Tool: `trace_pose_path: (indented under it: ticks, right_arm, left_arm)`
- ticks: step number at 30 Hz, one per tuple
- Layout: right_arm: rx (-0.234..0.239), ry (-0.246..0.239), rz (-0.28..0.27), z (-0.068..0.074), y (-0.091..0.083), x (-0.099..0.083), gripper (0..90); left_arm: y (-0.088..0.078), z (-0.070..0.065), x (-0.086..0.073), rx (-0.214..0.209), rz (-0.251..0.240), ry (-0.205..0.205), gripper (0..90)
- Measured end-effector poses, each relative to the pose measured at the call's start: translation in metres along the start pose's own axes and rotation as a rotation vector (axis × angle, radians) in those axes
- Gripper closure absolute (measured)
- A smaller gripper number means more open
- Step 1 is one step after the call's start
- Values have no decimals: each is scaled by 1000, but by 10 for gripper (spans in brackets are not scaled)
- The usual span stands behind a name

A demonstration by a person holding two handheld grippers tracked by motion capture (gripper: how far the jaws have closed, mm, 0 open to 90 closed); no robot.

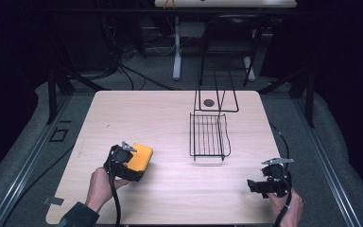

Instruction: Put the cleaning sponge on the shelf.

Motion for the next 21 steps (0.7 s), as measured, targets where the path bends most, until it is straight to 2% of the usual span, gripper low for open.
trace_pose_path:
  ticks: [6,14,21]
  right_arm:
    - [-1,-8,-1,0,2,2,61]
    - [-3,-17,4,1,3,3,63]
    - [0,-26,4,3,3,4,63]
  left_arm:
    - [-1,-6,11,-13,-18,9,211]
    - [3,-20,27,-16,-21,55,213]
    - [2,-24,34,-24,-25,57,215]
Point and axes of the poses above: each handheld gripper's, and its own axes: y roughly forward along the jaws, x roughly out of its top, z roughly to its left, the point moved 9 cm from there along y, roughly forward along the jaws, and after that the axes turned 13 degrees about -y, right-handed, at the moved point
